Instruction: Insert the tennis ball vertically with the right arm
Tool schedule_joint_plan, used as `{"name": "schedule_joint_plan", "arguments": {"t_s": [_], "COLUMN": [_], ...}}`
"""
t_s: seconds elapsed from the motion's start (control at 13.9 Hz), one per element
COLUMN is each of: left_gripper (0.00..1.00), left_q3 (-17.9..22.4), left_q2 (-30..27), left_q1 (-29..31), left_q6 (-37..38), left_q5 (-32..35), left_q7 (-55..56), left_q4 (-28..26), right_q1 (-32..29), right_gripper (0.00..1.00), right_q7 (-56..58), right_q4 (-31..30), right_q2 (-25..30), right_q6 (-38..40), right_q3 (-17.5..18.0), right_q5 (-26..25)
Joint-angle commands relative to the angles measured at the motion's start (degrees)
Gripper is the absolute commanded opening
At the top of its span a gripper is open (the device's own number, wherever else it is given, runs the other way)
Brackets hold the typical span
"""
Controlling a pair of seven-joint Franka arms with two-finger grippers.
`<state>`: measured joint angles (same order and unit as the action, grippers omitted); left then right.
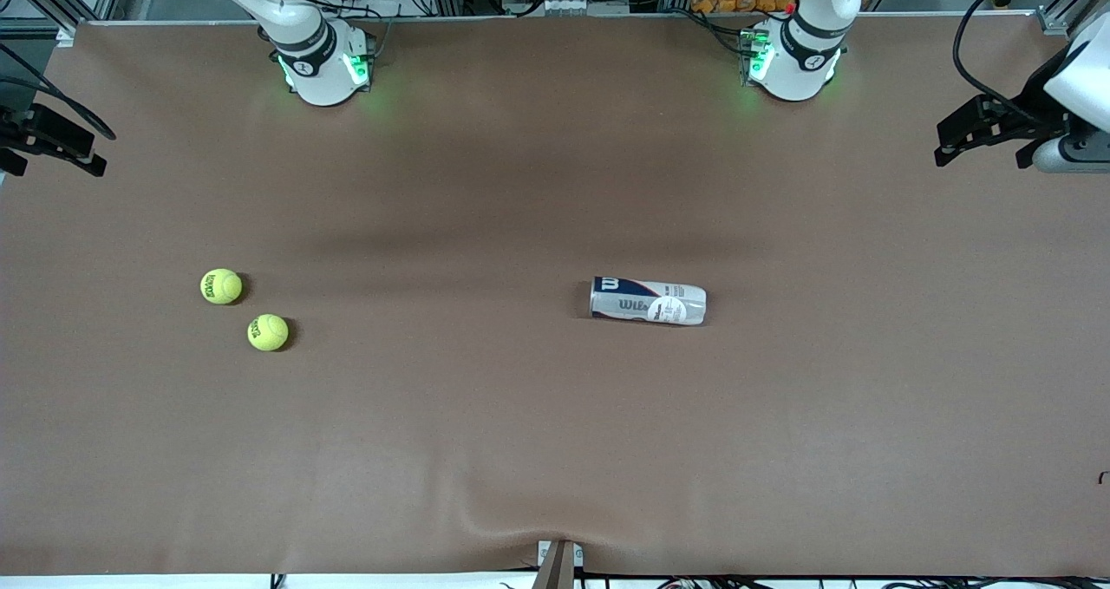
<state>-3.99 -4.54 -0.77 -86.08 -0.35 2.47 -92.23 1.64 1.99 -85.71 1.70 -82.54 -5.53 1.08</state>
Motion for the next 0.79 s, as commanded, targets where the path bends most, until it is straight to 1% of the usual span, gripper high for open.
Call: {"name": "schedule_joint_plan", "arguments": {"t_s": [0.0, 0.72], "left_gripper": [1.00, 1.00], "left_q3": [-0.4, -0.4], "left_q2": [0.5, 0.4], "left_q1": [-0.1, -0.2], "left_q6": [1.1, 0.3], "left_q5": [0.2, 1.7], "left_q7": [0.3, 0.5], "left_q4": [1.3, 0.6], "right_q1": [0.0, 0.3], "right_gripper": [1.00, 1.00], "right_q7": [0.6, 0.6], "right_q4": [0.5, 0.5], "right_q2": [0.1, 0.1], "right_q6": [0.5, 0.6], "right_q3": [-0.1, -0.1], "right_q5": [-0.7, -0.6]}}
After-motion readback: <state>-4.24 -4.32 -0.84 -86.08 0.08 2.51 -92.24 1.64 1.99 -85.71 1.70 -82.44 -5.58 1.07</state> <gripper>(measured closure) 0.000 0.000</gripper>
